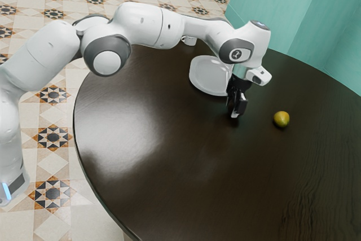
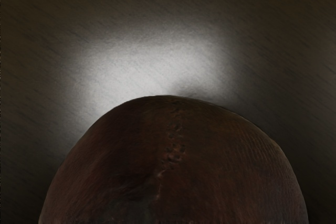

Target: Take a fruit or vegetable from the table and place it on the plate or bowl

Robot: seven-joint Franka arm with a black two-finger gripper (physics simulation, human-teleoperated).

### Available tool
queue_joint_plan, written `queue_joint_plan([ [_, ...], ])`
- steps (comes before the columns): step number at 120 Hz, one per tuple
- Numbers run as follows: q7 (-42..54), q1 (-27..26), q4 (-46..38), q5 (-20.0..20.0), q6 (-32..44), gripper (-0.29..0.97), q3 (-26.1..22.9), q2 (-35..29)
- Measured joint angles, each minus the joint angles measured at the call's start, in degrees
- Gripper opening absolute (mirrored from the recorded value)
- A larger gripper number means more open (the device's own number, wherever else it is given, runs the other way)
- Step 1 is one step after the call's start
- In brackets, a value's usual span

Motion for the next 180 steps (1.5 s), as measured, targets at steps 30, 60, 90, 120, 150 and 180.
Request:
queue_joint_plan([
  [30,-0.08,-0.02,0.77,0.5,-0.02,0.33,0.14,-0.9],
  [60,-0.1,0.5,1.99,2.03,-0.07,0.26,1.21,-2.12],
  [90,0.32,5.58,4.08,2.46,1.34,0.26,2.28,-2.06],
  [120,1.33,9.69,4.15,2.51,7.03,0.27,1.18,-1.35],
  [150,2.31,12.03,4.1,2.53,4.31,0.27,0.54,-1.37],
  [180,3.44,12.64,4.14,2.46,-2.61,0.27,0.52,-1.45],
])
